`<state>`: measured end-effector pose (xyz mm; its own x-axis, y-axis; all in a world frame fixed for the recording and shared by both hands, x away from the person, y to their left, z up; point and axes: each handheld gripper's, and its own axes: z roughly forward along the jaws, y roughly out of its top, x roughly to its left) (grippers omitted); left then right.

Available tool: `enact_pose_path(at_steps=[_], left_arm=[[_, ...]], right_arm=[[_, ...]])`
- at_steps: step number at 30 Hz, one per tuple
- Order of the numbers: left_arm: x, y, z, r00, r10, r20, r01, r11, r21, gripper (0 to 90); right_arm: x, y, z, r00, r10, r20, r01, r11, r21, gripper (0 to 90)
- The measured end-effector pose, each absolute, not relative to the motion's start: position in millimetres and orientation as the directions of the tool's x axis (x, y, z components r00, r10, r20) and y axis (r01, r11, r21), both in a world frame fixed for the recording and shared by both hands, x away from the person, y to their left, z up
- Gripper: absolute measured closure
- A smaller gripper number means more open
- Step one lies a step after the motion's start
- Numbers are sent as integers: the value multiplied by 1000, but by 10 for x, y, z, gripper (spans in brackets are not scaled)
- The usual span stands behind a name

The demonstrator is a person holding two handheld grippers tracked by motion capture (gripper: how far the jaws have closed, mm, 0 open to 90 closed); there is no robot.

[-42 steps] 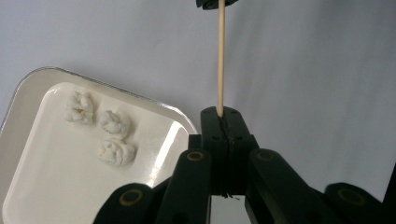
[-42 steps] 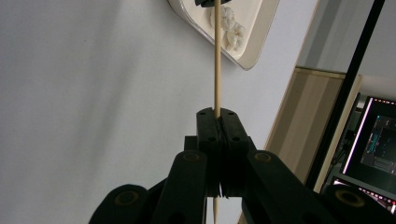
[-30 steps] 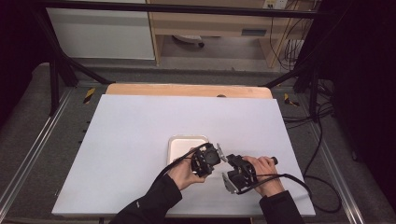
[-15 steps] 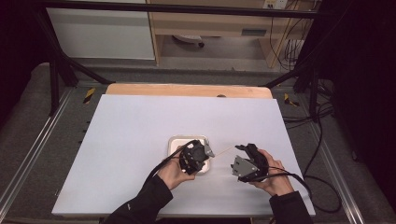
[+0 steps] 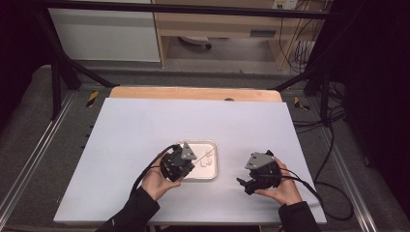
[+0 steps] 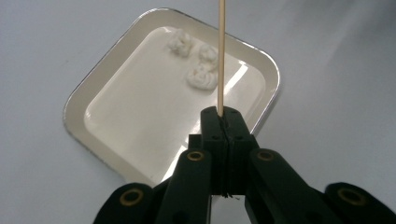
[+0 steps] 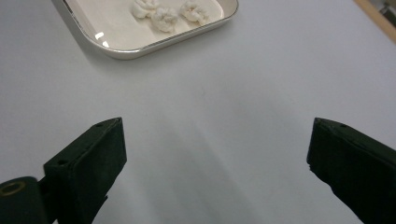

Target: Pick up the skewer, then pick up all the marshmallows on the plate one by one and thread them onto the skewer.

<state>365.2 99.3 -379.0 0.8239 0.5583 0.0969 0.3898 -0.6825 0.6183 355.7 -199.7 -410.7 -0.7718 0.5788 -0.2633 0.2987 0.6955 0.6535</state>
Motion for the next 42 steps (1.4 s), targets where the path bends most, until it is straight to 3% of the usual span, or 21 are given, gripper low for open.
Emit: enact_pose_path(at_steps=[11,35,42], left_arm=[[3568,1455,-3826,766,640,52,420,-561,714,891],[3406,1934,-3912,723,690,-13,415,-420,807,890],[3395,1969,-3924,716,698,-6,404,-408,819,891]], right_arm=[[3647,-1914,-4123,-748,659,-74,410,548,729,8],[3837,-1521,-4043,-735,678,9,449,476,756,12],[3974,-1375,-4057,-745,666,43,446,450,774,88]])
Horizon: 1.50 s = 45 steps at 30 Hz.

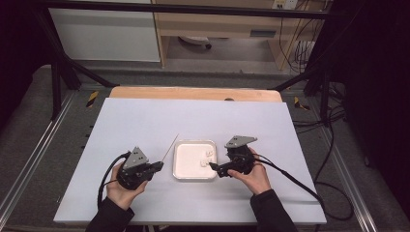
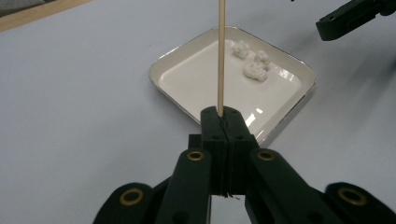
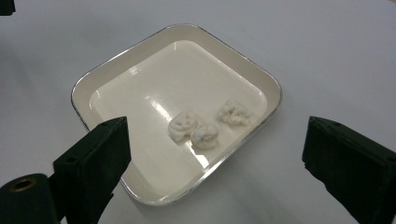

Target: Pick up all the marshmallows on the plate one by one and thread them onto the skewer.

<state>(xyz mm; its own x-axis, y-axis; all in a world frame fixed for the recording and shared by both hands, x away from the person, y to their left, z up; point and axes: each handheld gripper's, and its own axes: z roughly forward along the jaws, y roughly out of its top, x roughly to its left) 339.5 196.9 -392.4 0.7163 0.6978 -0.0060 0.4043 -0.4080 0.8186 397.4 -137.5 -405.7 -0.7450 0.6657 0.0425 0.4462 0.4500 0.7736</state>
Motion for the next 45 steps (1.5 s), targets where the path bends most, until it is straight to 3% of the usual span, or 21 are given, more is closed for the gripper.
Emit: enact_pose_path(at_steps=[7,30,45], left_arm=[[3404,1976,-3928,714,700,-6,405,-406,819,891],[3422,1973,-3946,723,691,-14,411,-413,813,891],[3425,1964,-3954,725,688,-11,410,-419,810,891]], right_arm=[[4154,-1268,-4083,-747,662,55,456,451,767,187],[4521,-1019,-4332,-777,628,-45,432,583,688,549],[4536,-995,-4408,-798,602,-34,437,616,656,644]])
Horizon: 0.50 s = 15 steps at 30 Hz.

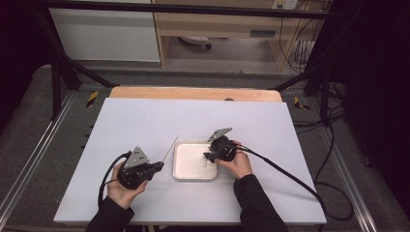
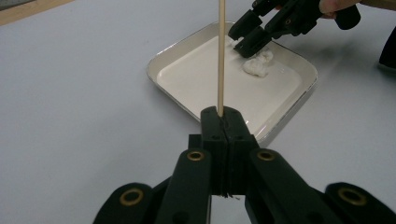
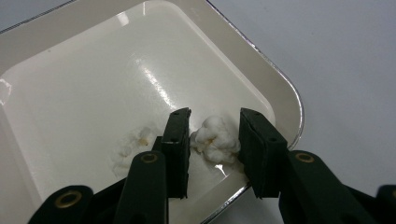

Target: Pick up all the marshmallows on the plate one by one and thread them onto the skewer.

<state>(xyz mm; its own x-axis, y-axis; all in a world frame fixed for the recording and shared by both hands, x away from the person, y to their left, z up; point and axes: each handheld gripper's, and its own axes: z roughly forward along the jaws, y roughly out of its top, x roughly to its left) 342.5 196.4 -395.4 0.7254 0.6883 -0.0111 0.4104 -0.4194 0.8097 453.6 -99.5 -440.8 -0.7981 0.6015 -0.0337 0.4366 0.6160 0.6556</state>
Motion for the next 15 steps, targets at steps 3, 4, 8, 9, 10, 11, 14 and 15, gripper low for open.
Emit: enact_pose_path(at_steps=[3,4,8,9,10,11,14,15], left_arm=[[3427,1965,-3955,726,688,-9,410,-422,809,891],[3428,1965,-3956,726,688,-9,410,-422,809,891],[3425,1965,-3953,726,688,-9,409,-421,810,891],[3425,1966,-3951,727,687,-9,408,-421,810,891],[3424,1965,-3950,726,688,-8,408,-420,811,891],[3424,1965,-3950,727,687,-8,407,-421,810,891],[3425,1964,-3951,726,687,-9,408,-420,811,891],[3424,1964,-3950,726,688,-8,407,-420,811,891]], right_arm=[[4541,-997,-4408,-798,602,-21,443,611,656,668],[4543,-998,-4408,-799,601,-18,445,611,655,678],[4543,-1001,-4404,-799,601,-4,454,608,651,717],[4542,-1001,-4404,-798,602,-8,452,608,653,727],[4539,-1004,-4399,-797,604,-10,454,610,649,734],[4536,-1005,-4396,-798,603,-12,453,612,649,738],[4529,-1015,-4372,-802,598,-19,443,614,653,748],[4524,-1017,-4356,-801,598,-14,442,607,661,749]])
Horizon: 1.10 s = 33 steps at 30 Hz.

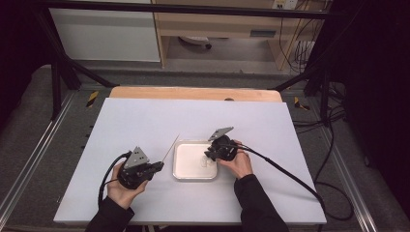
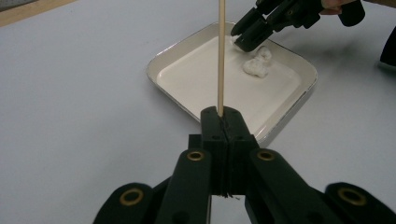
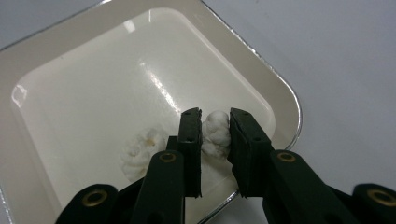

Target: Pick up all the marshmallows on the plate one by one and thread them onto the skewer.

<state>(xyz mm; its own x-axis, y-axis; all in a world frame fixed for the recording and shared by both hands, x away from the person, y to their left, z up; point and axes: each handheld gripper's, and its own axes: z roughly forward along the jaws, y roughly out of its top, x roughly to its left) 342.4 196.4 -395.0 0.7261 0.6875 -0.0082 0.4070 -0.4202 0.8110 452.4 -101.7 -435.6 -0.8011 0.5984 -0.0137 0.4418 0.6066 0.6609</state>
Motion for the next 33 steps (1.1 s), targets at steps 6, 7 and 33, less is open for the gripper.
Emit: enact_pose_path(at_steps=[6,7,33], left_arm=[[3413,1954,-3943,729,685,-6,400,-419,815,891],[3410,1947,-3944,730,683,-8,400,-419,815,891],[3305,1588,-3959,788,616,9,356,-467,809,891]], right_arm=[[4467,-1065,-4176,-805,593,0,412,561,718,755],[4447,-1075,-4134,-806,592,3,408,552,727,755],[3938,-1479,-3419,-824,553,126,352,324,878,767]])
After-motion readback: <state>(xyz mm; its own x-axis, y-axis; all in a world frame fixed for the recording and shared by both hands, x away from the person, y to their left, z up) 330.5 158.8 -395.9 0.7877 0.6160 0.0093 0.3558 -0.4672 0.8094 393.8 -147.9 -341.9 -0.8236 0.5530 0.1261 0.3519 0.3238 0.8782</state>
